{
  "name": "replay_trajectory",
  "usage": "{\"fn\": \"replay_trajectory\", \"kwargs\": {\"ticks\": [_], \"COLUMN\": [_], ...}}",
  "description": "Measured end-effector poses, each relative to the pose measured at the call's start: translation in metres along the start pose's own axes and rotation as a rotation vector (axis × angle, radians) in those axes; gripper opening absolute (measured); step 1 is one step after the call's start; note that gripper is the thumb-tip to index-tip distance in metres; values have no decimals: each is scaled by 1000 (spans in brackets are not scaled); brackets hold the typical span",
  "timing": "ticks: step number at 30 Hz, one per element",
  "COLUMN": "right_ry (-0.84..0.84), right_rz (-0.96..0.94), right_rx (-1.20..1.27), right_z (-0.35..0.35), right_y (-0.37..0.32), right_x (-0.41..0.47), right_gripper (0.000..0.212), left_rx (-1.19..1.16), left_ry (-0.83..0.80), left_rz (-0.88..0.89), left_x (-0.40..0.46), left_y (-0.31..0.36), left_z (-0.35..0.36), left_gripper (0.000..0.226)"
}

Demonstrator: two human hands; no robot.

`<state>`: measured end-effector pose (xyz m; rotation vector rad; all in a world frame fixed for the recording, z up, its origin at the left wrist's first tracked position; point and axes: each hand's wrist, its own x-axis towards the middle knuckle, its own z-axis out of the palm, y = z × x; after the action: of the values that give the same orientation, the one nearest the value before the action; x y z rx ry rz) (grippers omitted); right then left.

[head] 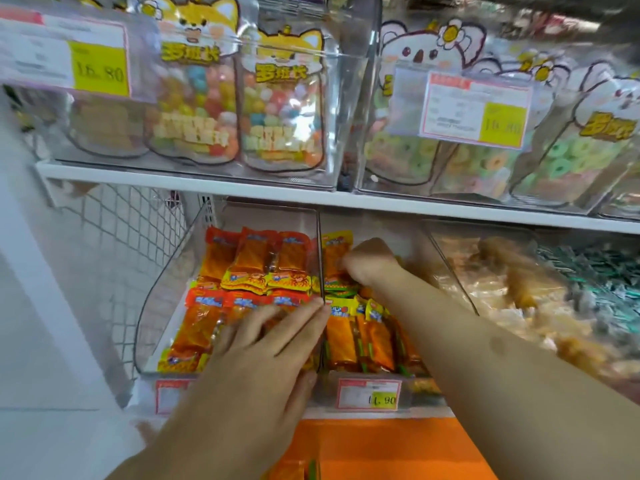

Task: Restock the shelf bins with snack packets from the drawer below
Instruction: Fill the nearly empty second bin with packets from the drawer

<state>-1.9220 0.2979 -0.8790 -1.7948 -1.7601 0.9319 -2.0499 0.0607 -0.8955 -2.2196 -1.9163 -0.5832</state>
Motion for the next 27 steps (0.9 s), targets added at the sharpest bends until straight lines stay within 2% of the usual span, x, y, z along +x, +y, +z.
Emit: {"fn": "replay_trajectory", "kwargs": {"ticks": [3, 8, 12, 15, 18, 23, 27], "right_ry": [21, 48, 62, 66, 6, 31, 44], "right_rz": [-92, -186, -171, -122, -116, -158, -183], "right_rx": [-225, -290, -368, -370, -406, -442, -369], "right_z": [0, 0, 7, 14, 12, 8, 3], "right_y": [3, 12, 19, 30, 28, 28, 33], "right_x": [-4, -13, -6, 5, -1, -3, -9], "right_gripper": [25, 26, 44, 58, 59, 54, 60], "left_rx": [13, 30, 28, 17, 6, -27, -110], "left_ry": [58, 69, 39, -10, -58, -88, -76], "left_rz": [24, 27, 14, 23, 14, -23, -50], "left_x": [2, 2, 0, -3, -3, -4, -3], "left_y": [1, 1, 4, 4, 5, 6, 13], "left_z": [5, 6, 3, -1, -5, -7, -13], "left_gripper": [59, 60, 61, 70, 80, 77, 74]}}
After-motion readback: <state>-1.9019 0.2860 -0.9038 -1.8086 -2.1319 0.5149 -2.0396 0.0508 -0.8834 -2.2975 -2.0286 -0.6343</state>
